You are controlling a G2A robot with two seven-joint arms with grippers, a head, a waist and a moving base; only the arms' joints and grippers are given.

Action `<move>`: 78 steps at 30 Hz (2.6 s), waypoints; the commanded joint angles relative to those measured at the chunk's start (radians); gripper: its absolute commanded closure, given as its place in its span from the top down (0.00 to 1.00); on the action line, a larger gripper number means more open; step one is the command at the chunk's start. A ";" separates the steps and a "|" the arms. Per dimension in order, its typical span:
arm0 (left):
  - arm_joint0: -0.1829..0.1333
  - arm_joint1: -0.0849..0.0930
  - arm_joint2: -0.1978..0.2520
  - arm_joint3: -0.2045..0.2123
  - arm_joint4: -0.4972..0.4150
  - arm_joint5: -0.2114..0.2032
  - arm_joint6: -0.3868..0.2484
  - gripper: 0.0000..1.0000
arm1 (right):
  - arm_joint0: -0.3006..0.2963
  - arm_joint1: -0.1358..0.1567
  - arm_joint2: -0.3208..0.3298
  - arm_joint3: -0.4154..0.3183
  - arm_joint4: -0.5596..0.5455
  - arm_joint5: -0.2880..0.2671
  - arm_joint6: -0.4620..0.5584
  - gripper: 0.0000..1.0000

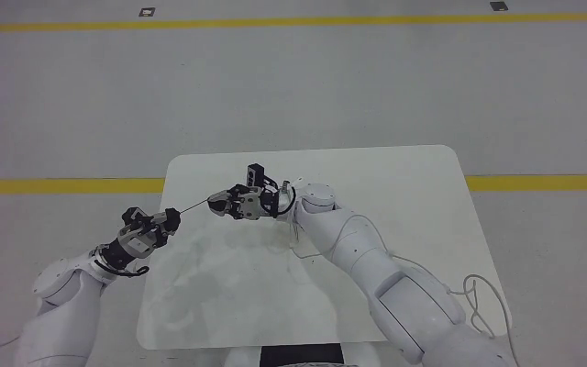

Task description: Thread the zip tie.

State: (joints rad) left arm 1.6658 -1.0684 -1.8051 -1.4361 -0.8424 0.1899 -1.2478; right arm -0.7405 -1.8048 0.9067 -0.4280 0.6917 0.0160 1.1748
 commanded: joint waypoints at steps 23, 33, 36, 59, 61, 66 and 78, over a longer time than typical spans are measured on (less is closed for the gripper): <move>-0.004 0.002 0.026 -0.028 -0.020 -0.005 0.062 1.00 | -0.024 -0.001 0.014 -0.044 -0.011 -0.045 -0.080 0.00; -0.013 0.004 0.034 -0.041 -0.002 -0.033 0.078 1.00 | -0.027 -0.004 0.012 -0.048 -0.010 -0.040 -0.079 0.00; -0.016 0.004 0.044 -0.047 -0.017 -0.033 0.091 1.00 | -0.047 0.001 0.013 -0.090 -0.020 -0.036 -0.098 0.00; -0.028 0.018 0.075 -0.019 -0.013 -0.028 0.077 0.10 | -0.126 0.049 0.016 -0.270 -0.152 0.021 -0.158 0.00; -0.029 0.019 0.077 -0.019 -0.007 -0.032 0.081 0.08 | -0.128 0.051 0.016 -0.277 -0.154 0.021 -0.156 0.00; -0.031 0.022 0.084 -0.016 -0.003 -0.038 0.087 0.09 | -0.128 0.056 0.008 -0.290 -0.174 0.010 -0.136 0.00; -0.045 0.029 0.102 -0.002 0.009 -0.045 0.096 0.09 | -0.120 0.056 -0.013 -0.295 -0.184 0.011 -0.138 0.00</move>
State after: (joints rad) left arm 1.6223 -1.0404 -1.7048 -1.4390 -0.8341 0.1455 -1.1508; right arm -0.8618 -1.7485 0.8946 -0.7251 0.5054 0.0282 1.0392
